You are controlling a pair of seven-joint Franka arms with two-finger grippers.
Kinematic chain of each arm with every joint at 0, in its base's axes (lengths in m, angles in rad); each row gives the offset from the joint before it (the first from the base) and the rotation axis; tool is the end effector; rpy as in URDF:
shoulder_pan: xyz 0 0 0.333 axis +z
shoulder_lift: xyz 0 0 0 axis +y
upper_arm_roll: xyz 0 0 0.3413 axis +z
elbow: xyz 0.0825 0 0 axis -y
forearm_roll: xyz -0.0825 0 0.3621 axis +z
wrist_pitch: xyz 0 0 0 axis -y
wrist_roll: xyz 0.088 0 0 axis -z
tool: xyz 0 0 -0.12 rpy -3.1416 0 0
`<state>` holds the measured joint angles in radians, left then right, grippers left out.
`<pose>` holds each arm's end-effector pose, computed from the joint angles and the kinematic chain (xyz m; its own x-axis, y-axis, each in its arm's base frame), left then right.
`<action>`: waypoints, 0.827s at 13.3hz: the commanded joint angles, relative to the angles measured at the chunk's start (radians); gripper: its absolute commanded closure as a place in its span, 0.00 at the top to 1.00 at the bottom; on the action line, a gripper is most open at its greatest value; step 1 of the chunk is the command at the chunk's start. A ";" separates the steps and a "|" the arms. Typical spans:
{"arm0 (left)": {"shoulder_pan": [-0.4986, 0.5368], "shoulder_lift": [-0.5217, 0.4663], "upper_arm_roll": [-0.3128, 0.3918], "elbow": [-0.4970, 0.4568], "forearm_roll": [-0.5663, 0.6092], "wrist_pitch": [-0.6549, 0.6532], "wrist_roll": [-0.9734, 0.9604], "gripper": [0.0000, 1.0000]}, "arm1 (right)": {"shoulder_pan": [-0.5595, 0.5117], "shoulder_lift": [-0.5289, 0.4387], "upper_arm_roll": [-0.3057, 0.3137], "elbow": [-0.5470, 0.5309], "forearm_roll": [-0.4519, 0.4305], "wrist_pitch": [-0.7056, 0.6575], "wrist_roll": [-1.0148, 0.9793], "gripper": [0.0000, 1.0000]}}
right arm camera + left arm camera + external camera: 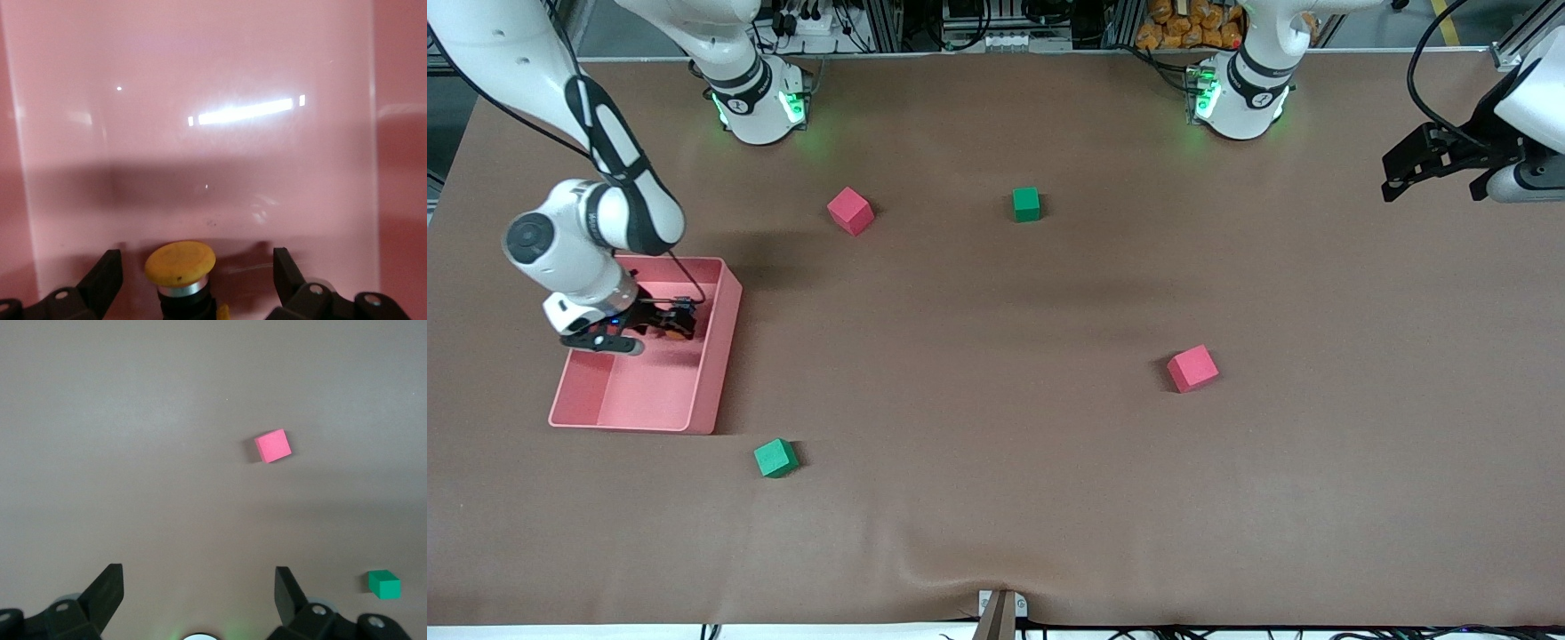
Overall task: Place and upright button with both arms
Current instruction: 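Reach the right gripper down into the pink tray toward the button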
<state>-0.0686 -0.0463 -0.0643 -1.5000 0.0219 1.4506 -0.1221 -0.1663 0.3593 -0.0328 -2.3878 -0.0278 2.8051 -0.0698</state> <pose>0.5001 -0.0650 0.6817 1.0000 -0.0081 -0.0001 -0.0081 -0.9997 -0.0249 0.4975 -0.0996 0.2063 0.9934 -0.0998 0.0560 -0.1014 -0.9945 0.0262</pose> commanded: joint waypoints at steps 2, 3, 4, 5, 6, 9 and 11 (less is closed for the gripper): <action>0.003 0.000 -0.005 0.007 0.001 -0.007 0.010 1.00 | -0.013 -0.011 0.007 -0.016 -0.006 0.014 -0.007 1.00; 0.004 0.000 -0.005 0.006 -0.002 -0.007 0.010 1.00 | -0.013 -0.014 0.008 -0.016 -0.004 0.014 -0.007 1.00; 0.006 0.000 -0.005 0.006 -0.003 -0.007 0.010 1.00 | -0.013 -0.014 0.008 -0.016 -0.004 0.013 -0.007 1.00; 0.006 0.000 -0.005 0.006 -0.002 -0.007 0.012 1.00 | -0.013 -0.017 0.008 -0.016 -0.004 0.011 -0.007 1.00; 0.006 0.000 -0.005 0.006 -0.003 -0.009 0.012 1.00 | -0.013 -0.017 0.008 -0.016 -0.006 0.011 -0.007 1.00; 0.006 0.000 -0.003 0.007 -0.003 -0.009 0.012 1.00 | -0.012 -0.040 0.008 -0.028 -0.004 -0.013 -0.007 1.00; 0.006 0.000 -0.003 0.006 -0.004 -0.009 0.018 1.00 | -0.012 -0.094 0.008 -0.036 -0.004 -0.068 -0.007 1.00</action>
<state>-0.0688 -0.0461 -0.0645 -1.5001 0.0219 1.4505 -0.1213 -0.1663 0.3514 -0.0328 -2.3895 -0.0277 2.7919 -0.0698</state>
